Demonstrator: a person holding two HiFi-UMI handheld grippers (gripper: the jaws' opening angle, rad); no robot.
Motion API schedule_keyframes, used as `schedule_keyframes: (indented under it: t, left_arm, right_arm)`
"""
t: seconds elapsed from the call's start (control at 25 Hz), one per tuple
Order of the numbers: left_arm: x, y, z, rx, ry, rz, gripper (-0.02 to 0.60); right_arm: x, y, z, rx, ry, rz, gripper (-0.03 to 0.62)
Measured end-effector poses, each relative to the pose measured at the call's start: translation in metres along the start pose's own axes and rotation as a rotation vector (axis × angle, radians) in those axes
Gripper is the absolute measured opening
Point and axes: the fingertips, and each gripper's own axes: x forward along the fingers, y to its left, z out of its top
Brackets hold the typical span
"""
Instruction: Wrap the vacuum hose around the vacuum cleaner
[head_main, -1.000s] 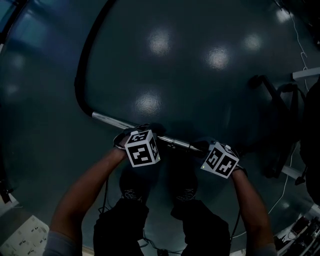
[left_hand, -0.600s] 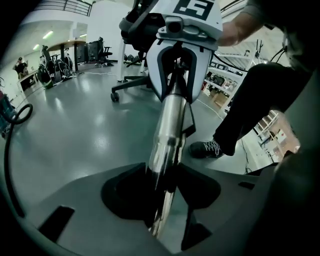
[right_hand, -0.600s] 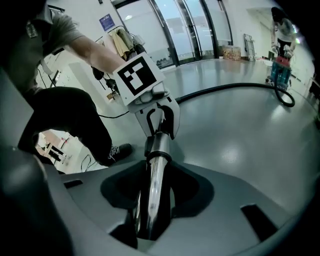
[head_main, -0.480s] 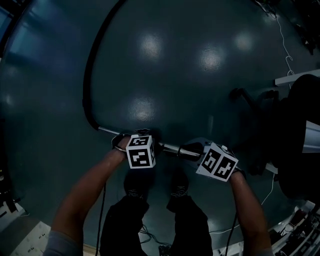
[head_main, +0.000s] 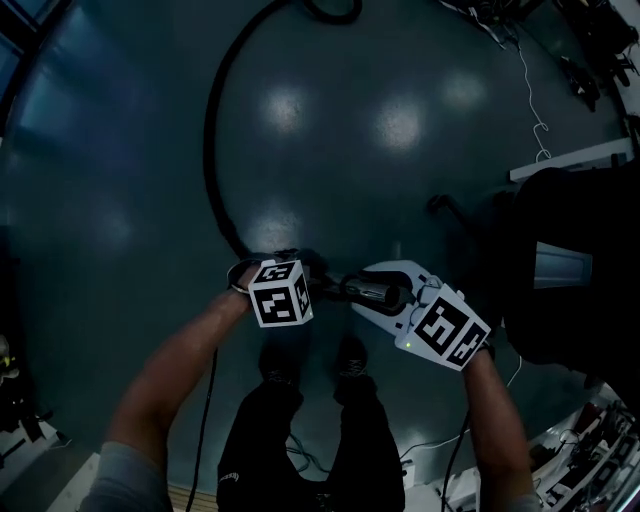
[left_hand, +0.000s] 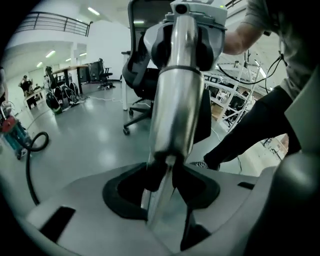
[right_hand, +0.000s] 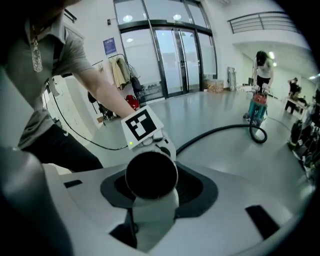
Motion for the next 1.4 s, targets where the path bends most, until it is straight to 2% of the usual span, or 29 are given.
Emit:
schedule_keyframes:
  t: [0.12, 0.28, 0.48, 0.68, 0.88, 1.16, 1.4]
  left_arm:
    - [-0.049, 0.003, 0.034, 0.024, -0.056, 0.022, 0.184]
    - [-0.115, 0.000, 0.081, 0.012, -0.159, 0.041, 0.184]
    - [-0.186, -0.005, 0.135, -0.009, -0.285, 0.057, 0.179]
    - [-0.236, -0.001, 0.180, -0.035, -0.362, 0.092, 0.178]
    - [-0.283, 0.006, 0.223, -0.063, -0.389, 0.134, 0.176]
    - [-0.338, 0.050, 0.279, -0.148, -0.411, 0.154, 0.176]
    - [-0.364, 0.091, 0.320, -0.232, -0.468, 0.183, 0.176]
  right_arm:
    - [-0.029, 0.009, 0.066, 0.007, -0.080, -0.065, 0.155]
    - [-0.068, 0.021, 0.146, 0.000, -0.176, -0.145, 0.153]
    - [-0.119, 0.029, 0.218, -0.017, -0.265, -0.173, 0.153]
    - [-0.169, 0.023, 0.262, -0.017, -0.336, -0.159, 0.153]
    - [-0.217, 0.015, 0.301, -0.034, -0.409, -0.122, 0.153]
    - [-0.268, -0.028, 0.363, -0.075, -0.530, -0.076, 0.153]
    - [-0.316, -0.063, 0.387, -0.102, -0.633, -0.082, 0.153]
